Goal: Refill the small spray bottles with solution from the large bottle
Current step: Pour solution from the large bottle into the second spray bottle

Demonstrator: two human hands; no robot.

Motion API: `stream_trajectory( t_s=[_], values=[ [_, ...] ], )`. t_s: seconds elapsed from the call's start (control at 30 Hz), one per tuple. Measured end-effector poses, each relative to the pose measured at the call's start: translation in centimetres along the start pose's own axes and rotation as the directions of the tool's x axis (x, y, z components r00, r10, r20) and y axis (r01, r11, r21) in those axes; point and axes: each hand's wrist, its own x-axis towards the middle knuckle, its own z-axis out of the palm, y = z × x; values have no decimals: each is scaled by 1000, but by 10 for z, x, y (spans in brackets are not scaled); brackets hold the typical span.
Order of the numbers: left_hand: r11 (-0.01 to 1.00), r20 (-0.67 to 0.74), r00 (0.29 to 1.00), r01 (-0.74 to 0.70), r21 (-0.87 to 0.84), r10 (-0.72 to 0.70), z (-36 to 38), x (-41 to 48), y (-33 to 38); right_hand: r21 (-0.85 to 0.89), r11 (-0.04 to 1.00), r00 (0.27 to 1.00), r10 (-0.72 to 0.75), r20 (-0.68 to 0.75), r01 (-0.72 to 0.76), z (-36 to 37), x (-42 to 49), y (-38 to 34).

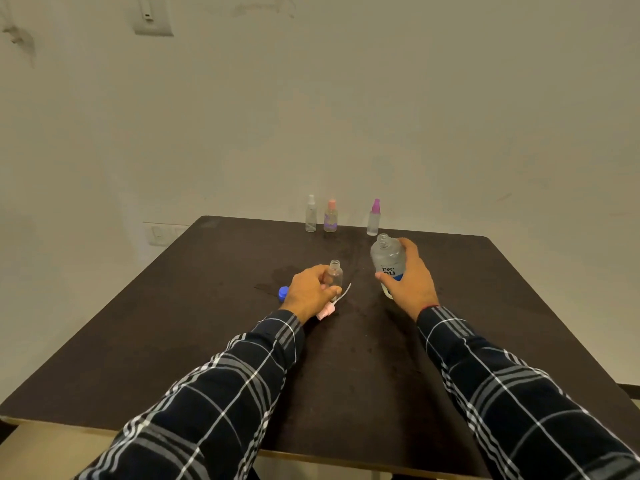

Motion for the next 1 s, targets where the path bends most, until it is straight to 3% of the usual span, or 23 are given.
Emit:
stream_trajectory(
  t_s=[0.23,0.47,1.0],
  values=[
    [1000,-17,1000,-2,-6,1,4,-1,-1,-240,967,994,-65,90,85,11,3,-7],
    [1000,-20,1000,-12,1,12,4,0,-3,-460,868,981,-142,131,187,24,6,-15],
    [1000,9,1000,8,29,-9,4,5,-3,-551,811,981,-148,127,194,28,12,-23]
  ],
)
